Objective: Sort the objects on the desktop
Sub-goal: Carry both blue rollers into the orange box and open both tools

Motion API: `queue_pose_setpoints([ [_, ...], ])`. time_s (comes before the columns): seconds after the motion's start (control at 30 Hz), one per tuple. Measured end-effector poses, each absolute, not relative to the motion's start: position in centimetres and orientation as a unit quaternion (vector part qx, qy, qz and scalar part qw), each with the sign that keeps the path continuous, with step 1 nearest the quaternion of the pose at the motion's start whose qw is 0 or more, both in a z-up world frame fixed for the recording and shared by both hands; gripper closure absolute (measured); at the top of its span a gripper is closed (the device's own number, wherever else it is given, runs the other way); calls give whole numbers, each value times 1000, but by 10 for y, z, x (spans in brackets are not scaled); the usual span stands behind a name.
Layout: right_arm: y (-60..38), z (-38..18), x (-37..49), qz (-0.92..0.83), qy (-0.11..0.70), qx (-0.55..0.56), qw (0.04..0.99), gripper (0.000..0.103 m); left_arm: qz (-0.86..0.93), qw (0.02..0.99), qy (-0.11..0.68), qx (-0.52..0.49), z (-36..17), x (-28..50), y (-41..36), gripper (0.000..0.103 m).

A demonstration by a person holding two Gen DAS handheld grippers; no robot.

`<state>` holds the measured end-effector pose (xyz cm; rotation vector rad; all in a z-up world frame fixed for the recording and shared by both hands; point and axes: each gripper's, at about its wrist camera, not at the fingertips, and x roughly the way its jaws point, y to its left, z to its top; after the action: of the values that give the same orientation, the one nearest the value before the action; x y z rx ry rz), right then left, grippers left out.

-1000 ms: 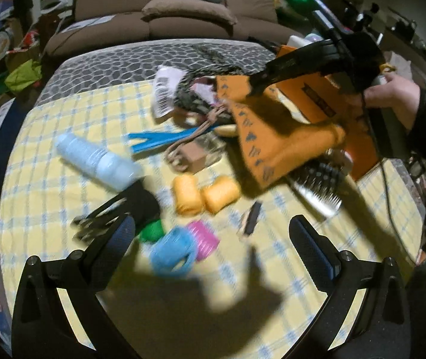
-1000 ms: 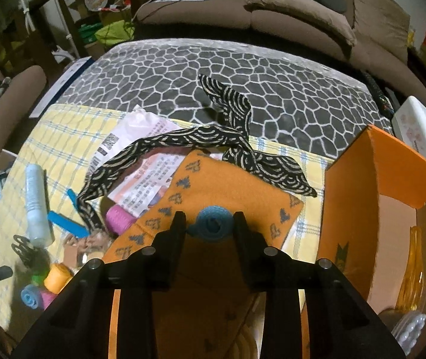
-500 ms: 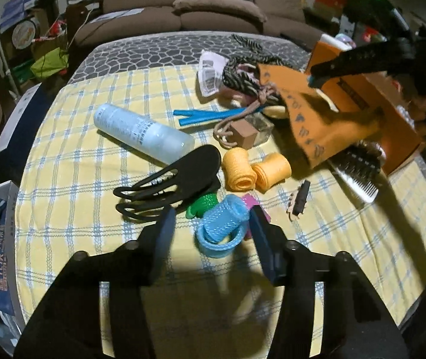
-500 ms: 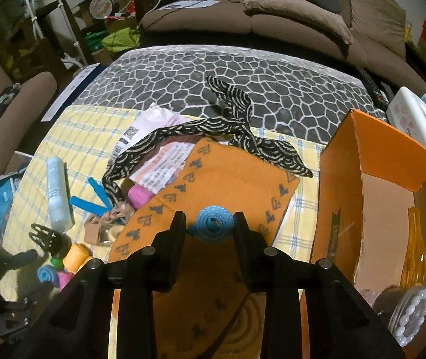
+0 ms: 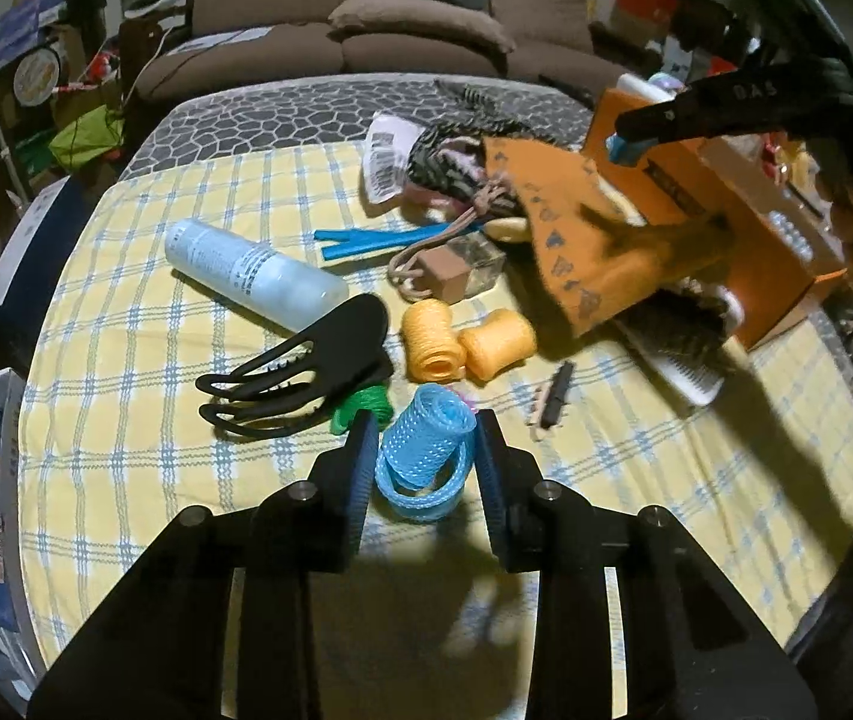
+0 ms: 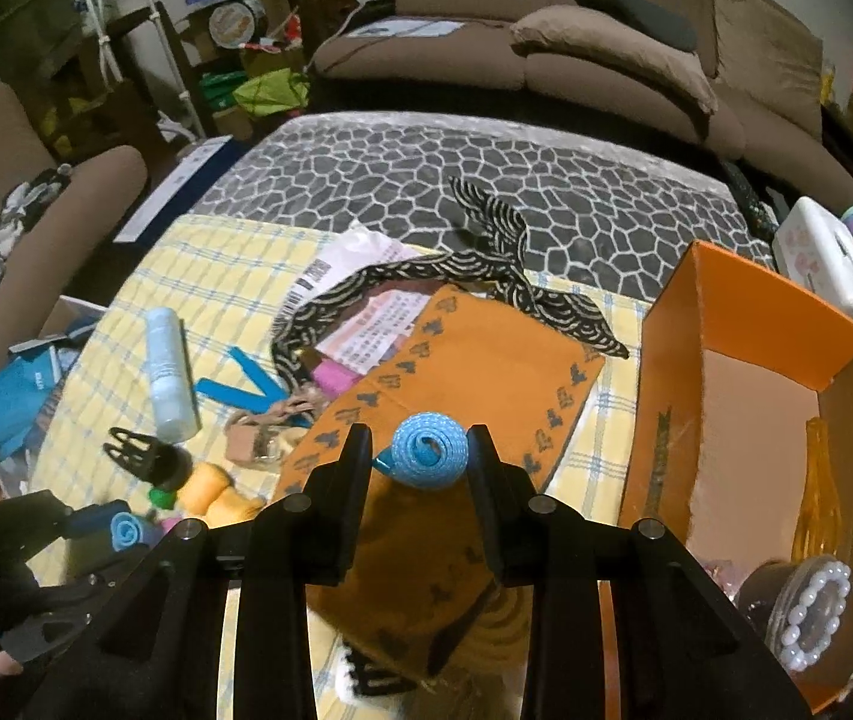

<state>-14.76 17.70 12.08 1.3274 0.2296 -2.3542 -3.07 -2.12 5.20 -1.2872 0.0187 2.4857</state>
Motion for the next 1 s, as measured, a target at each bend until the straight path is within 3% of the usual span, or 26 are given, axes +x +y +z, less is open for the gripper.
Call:
queue_pose_setpoints([
  [0.43, 239, 164, -108, -868, 63, 453, 191, 71, 884, 221, 8, -412, 115, -16, 24, 73],
  [1.0, 344, 169, -76, -879, 54, 456, 129, 71, 868, 302, 11, -393, 159, -28, 144, 73],
])
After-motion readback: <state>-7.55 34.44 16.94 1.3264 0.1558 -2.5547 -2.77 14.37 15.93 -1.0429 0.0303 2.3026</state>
